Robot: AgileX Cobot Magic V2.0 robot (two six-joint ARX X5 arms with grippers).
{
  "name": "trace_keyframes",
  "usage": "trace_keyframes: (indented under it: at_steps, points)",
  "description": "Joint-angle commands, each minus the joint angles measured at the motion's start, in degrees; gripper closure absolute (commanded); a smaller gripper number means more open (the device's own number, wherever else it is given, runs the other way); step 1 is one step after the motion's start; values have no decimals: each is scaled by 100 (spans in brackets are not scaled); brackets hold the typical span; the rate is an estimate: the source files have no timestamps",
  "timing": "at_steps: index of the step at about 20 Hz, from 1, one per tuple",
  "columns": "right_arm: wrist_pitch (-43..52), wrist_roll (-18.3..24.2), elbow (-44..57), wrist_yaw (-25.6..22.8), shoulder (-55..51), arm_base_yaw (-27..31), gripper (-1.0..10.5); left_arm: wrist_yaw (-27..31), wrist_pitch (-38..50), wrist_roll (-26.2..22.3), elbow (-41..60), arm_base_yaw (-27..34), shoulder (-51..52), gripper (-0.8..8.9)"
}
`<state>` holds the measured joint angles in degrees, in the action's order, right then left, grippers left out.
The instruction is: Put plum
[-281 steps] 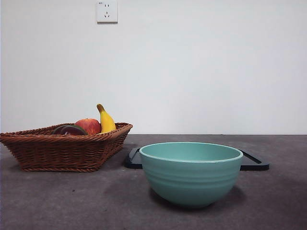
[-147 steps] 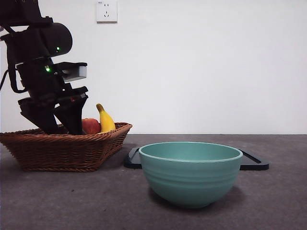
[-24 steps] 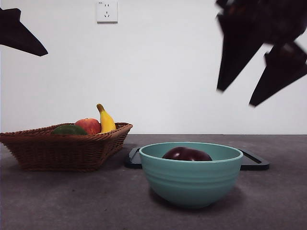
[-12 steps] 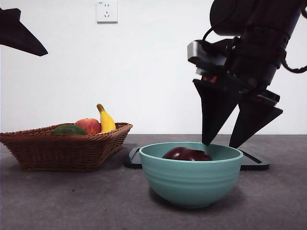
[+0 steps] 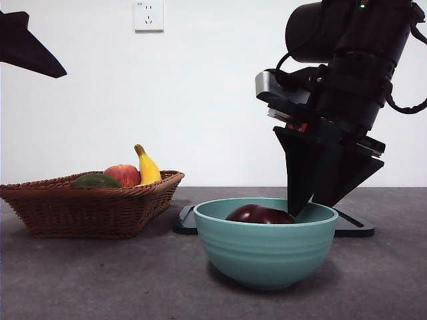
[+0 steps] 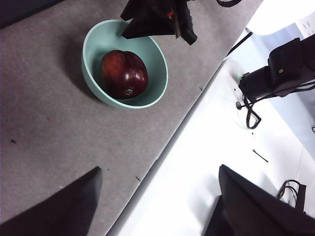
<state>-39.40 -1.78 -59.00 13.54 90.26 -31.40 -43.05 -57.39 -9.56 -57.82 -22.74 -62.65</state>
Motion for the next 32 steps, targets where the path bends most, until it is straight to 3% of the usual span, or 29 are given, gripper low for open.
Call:
trace_keyframes:
  at_steps: [1,7,17,27,32]
  points:
    - [28,-15,-66,149,114,-39,813,-31,42,-70,-61,-20,-35,439]
    - [20,-15,-55,293,114,-76,934,-31,42,-70,-61,-20,-35,439]
    - [17,-105,-227,293,35,-42,934,-31,39,-66,-61,-20,-35,439]
    - [-293,-205,-1543,90,157,798,934,-33,37,-66,-61,-20,-35,439]
    - [-479,-173,-2406,94,955,1239,934,-33,35,-66,-61,-20,-35,439]
